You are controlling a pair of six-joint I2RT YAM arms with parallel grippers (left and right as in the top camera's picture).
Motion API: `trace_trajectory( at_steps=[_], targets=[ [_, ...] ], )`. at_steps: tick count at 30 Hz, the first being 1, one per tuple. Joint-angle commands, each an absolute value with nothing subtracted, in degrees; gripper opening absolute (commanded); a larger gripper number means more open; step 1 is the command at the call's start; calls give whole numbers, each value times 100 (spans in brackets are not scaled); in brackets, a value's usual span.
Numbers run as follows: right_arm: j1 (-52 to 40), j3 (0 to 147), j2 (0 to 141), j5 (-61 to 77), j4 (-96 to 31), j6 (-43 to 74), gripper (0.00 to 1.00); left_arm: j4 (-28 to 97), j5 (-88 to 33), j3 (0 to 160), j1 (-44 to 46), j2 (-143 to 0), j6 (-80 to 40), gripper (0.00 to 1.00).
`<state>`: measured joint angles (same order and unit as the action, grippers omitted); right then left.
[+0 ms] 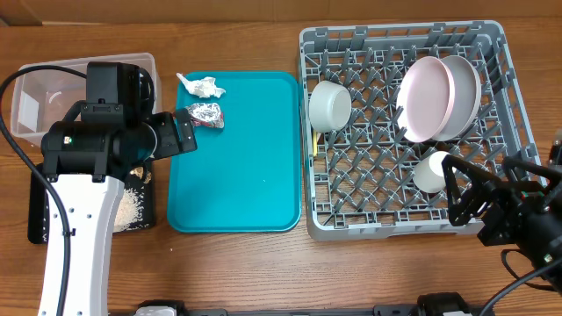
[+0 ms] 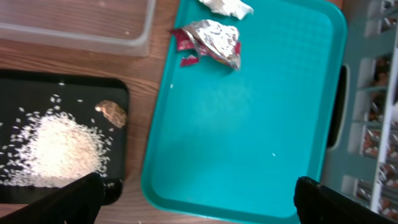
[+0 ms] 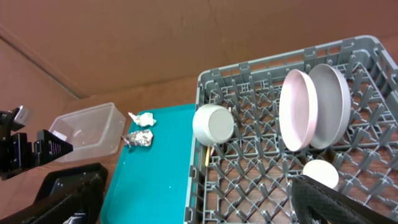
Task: Sort waste into correct bins and load items into the dishwasher rack
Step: 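Move the left gripper to the foil wrapper on the teal tray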
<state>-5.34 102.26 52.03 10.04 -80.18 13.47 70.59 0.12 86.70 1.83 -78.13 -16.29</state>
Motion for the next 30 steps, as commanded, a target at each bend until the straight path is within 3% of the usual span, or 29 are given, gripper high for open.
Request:
trace_trajectory(
  at_steps=[1,12,18,21,27,30],
  targets=[
    [-556,10243,5183,967,-7946,1356,100,6855,639,8678,187,-7935,-1586,100],
    [-556,10243,5183,967,-8007,1356,100,5979,-108,8676,268,-9596,-1066,92],
    [-556,10243,5183,967,-8007,1356,100,5081,-110,8676,464,-10650,-1039,93],
    [-556,10243,5183,965,-8007,1356,100,5072,-117,8676,464,-11128,-1861,88],
    [-556,10243,5183,967,-8007,1356,100,4864,-104,8676,464,-11666,-3638,70],
    [-556,10243,5183,967,-8007,1356,100,4644,-115,8676,464,-11749,-3793,69]
  ],
)
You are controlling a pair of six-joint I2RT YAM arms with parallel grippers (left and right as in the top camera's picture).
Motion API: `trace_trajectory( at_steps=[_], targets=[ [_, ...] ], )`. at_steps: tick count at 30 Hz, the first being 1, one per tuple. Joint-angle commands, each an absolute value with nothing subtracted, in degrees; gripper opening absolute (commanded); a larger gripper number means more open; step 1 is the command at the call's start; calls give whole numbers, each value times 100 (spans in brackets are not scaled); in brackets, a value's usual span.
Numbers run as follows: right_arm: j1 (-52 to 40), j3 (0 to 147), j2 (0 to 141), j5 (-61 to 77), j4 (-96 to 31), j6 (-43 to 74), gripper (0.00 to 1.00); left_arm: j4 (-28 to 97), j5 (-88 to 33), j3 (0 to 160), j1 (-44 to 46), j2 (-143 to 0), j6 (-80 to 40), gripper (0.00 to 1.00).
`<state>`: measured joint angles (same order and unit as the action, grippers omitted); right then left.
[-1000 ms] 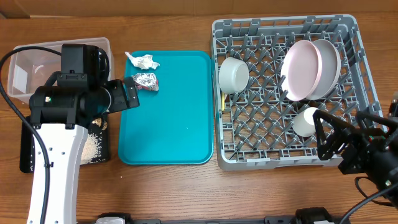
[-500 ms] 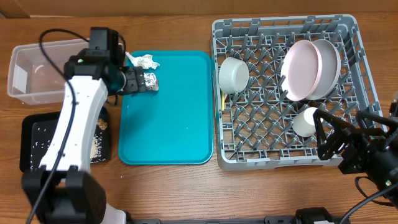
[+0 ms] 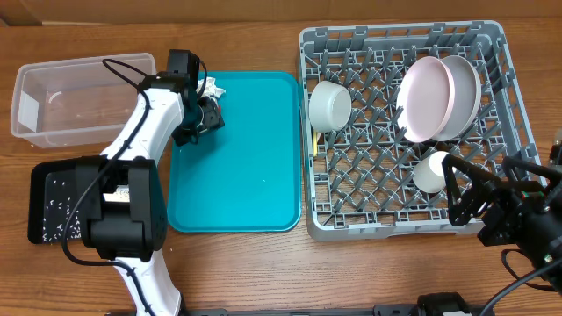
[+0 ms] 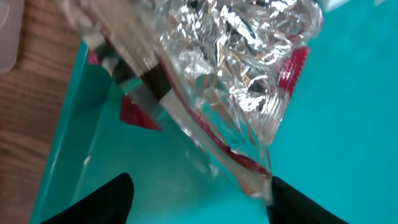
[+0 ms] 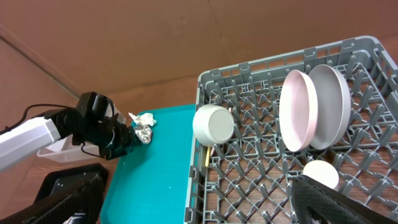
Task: Sort waste into correct bins and load items into the dishwasher rack
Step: 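Move the left gripper to the foil wrapper on the teal tray, then grasp the foil wrapper and drop it into the clear bin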
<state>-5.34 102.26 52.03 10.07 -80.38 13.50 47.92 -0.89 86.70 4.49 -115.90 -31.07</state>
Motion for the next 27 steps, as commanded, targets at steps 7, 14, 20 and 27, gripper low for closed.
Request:
trace_trajectory(
  at_steps=[7,14,20,27],
  targets=[
    [-556,10243,5183,967,-8007,1356,100,4646,-43,8676,582,-11764,-3706,39],
    [-556,10243,5183,967,-8007,1356,100,5247,-152,8689,718,-11620,-3409,4],
    [-556,10243,5183,967,-8007,1356,100,6401,-84,8792,899,-10573,-3089,4],
    [-556,10243,5183,967,-8007,1356,100,5686,541,8936,242,-8844,-2364,4]
  ],
)
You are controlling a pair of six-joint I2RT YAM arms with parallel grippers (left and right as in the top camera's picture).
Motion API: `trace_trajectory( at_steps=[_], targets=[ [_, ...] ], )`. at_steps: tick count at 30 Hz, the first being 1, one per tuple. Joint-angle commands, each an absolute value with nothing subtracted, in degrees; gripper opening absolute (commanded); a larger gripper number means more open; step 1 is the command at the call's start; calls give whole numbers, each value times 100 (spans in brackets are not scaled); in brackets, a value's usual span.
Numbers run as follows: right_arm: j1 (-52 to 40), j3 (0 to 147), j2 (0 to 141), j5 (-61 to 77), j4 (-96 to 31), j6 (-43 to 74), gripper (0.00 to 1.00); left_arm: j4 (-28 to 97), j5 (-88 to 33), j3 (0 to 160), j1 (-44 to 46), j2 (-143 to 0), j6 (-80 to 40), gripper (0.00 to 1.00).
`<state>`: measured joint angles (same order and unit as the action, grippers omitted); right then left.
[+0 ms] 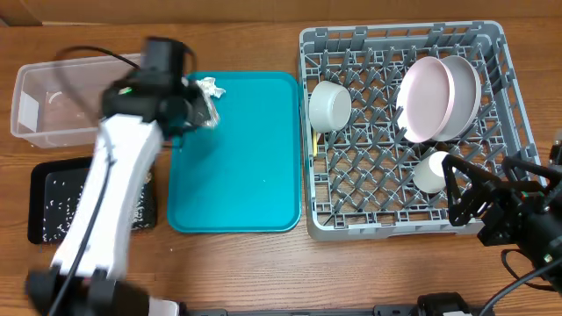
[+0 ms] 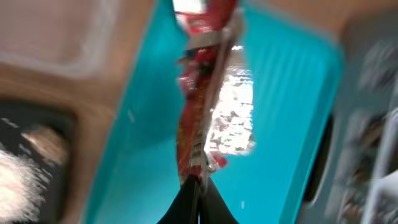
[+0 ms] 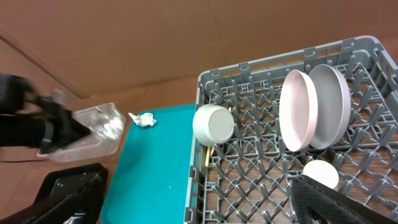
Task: Sort waste into correct bins and load items into the dishwasher rack
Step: 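Grasp the foil wrapper and drop it into the clear bin, then grasp the white paper napkin on the teal tray with the left gripper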
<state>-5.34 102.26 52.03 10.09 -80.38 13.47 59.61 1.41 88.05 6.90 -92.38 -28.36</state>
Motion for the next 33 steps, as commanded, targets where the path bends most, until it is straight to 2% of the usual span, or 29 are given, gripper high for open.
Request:
trace_trajectory(
  at_steps=[1,7,12,13,16,18,19,21,22,23,25,26,33],
  targets=[
    [-556,10243,5183,967,-8007,1356,100,5527,561,8936,-1,-8838,-2259,4],
    [-556,10243,5183,967,-8007,1356,100,4737,598,8936,-880,-9487,-2178,4],
    [-556,10243,5183,965,-8007,1356,100,4342,626,8936,-1122,-10116,-2117,4],
    [-556,10243,5183,967,-8007,1356,100,4355,429,9013,-1120,-10060,-2097,19],
    [-556,10243,5183,967,-8007,1356,100,4591,215,9295,-1041,-9878,-1820,23],
    [-556,10243,5183,967,-8007,1356,100,4836,139,9461,-1024,-9784,-1824,54],
    [-556,10243,5183,967,-8007,1356,100,4910,-12,9472,-972,-9743,-1820,57],
    [-556,10243,5183,967,-8007,1356,100,4982,-333,9465,-840,-9741,-1789,48],
    [-556,10243,5183,967,-8007,1356,100,4978,-429,9463,-674,-9784,-1621,48],
    [-556,10243,5183,967,-8007,1356,100,4936,-377,9463,-495,-9837,-1422,52],
    [-556,10243,5183,967,-8007,1356,100,4692,-73,9463,-82,-10064,-1100,68],
    [-556,10243,5183,967,-8007,1356,100,4486,14,9463,102,-10221,-945,73],
    [-556,10243,5183,967,-8007,1356,100,3295,316,9463,539,-11345,-580,80]
  ],
)
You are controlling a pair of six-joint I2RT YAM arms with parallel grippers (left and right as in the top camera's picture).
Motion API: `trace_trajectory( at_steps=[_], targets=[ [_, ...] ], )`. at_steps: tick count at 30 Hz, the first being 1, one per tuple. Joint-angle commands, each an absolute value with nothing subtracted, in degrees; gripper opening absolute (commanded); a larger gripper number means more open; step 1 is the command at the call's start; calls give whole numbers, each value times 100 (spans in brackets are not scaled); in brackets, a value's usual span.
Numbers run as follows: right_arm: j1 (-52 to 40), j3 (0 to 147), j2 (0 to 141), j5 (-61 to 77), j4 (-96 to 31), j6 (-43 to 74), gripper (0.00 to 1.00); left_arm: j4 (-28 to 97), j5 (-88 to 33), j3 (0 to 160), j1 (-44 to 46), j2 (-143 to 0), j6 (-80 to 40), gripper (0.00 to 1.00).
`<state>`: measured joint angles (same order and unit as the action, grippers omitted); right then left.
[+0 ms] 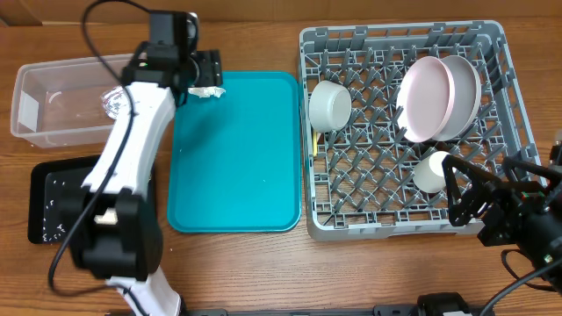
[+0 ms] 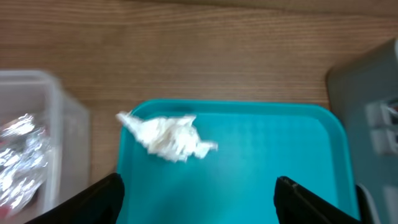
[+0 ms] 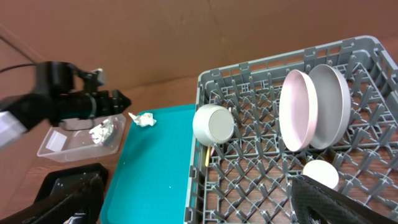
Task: Sort waste into correct bins and load items into the dishwasher rack
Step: 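Grasp the white paper napkin on the teal tray with the left gripper, then carry the napkin left and drop it into the clear bin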
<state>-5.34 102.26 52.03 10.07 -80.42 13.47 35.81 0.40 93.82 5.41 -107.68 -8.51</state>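
A crumpled white tissue (image 1: 209,90) (image 2: 168,137) lies in the far left corner of the teal tray (image 1: 237,167). My left gripper (image 1: 205,70) (image 2: 199,205) hovers open just above it, nothing between its fingers. A silver and red foil wrapper (image 1: 114,101) (image 2: 22,149) lies in the clear plastic bin (image 1: 35,79). The grey dishwasher rack (image 1: 404,233) holds a pale cup (image 1: 329,105), a pink plate (image 1: 426,96), a white plate (image 1: 465,92) and a white cup (image 1: 430,171). My right gripper (image 1: 483,206) (image 3: 199,214) stands open over the rack's near right corner.
A black tray (image 1: 48,206) with scattered rice sits at the near left, partly hidden by my left arm. A yellow utensil (image 1: 314,140) shows at the rack's left edge. Bare wooden table (image 1: 263,263) runs along the front.
The left gripper was shut on the foil wrapper by the tray's left edge. Now the wrapper lies in the clear bin and the gripper is open over the tissue. The right arm is unmoved.
The left gripper hung open over the tray's left edge, with wrapper and tissue both on the tray. Then it was down at the wrapper, then shut on it and raised. Now the wrapper is in the bin and only the tissue is on the tray.
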Motion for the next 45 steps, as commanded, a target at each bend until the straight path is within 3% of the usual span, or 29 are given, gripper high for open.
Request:
trace_trajectory(
  at_steps=[1,12,14,16,18,20,26,29,39,40,41,42,44,45],
  targets=[
    [-556,10243,5183,967,-8007,1356,100,3105,316,9463,539,-11598,-580,80],
    [-556,10243,5183,967,-8007,1356,100,2340,408,9463,521,-12809,-578,83],
    [-556,10243,5183,967,-8007,1356,100,2423,405,9463,521,-12929,-578,67],
    [-556,10243,5183,965,-8007,1356,100,2510,403,9470,521,-12921,-578,31],
    [-556,10243,5183,967,-8007,1356,100,2613,403,9472,521,-12785,-585,12],
    [-556,10243,5183,967,-8007,1356,100,2773,399,9474,521,-12503,-716,4],
    [-556,10243,5183,967,-8007,1356,100,4493,95,9474,539,-10584,-987,4],
    [-556,10243,5183,965,-8007,1356,100,5054,1179,9472,360,-9734,-982,4],
    [-556,10243,5183,967,-8007,1356,100,4797,1050,9445,-797,-10713,-803,4],
    [-556,10243,5183,965,-8007,1356,100,4727,825,9445,-869,-10844,-757,7],
    [-556,10243,5183,965,-8007,1356,100,4659,545,9445,-923,-10958,-698,29],
    [-556,10243,5183,967,-8007,1356,100,4646,327,9445,-950,-11000,-679,64],
    [-556,10243,5183,967,-8007,1356,100,4676,314,9485,-952,-10962,-679,91],
    [-556,10243,5183,967,-8007,1356,100,4794,316,9559,-952,-10914,-681,93]
  ],
)
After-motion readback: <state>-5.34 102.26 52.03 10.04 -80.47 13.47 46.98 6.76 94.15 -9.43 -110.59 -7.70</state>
